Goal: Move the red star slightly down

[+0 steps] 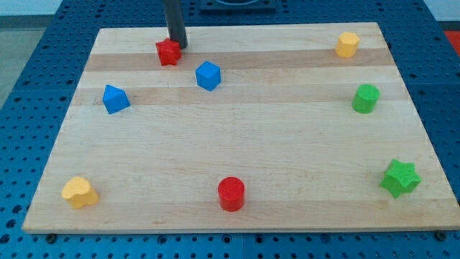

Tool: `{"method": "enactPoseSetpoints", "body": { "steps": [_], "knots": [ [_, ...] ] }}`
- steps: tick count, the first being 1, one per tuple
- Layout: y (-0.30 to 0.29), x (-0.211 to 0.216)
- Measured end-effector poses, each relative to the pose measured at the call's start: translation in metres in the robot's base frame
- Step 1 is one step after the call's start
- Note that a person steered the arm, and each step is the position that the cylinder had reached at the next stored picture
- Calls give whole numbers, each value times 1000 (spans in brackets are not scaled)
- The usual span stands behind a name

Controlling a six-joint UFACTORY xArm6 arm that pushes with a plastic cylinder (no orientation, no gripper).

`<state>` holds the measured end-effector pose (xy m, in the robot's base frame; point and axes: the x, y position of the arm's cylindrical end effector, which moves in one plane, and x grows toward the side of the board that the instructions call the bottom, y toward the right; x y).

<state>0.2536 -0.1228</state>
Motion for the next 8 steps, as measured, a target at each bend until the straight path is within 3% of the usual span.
{"method": "enactPoseSetpoints", "body": {
  "steps": [1,2,3,4,6,8],
  "knots": [
    [-8,59],
    [0,58],
    [7,17],
    [-11,28],
    [-26,1],
    [-49,48]
  ]
}}
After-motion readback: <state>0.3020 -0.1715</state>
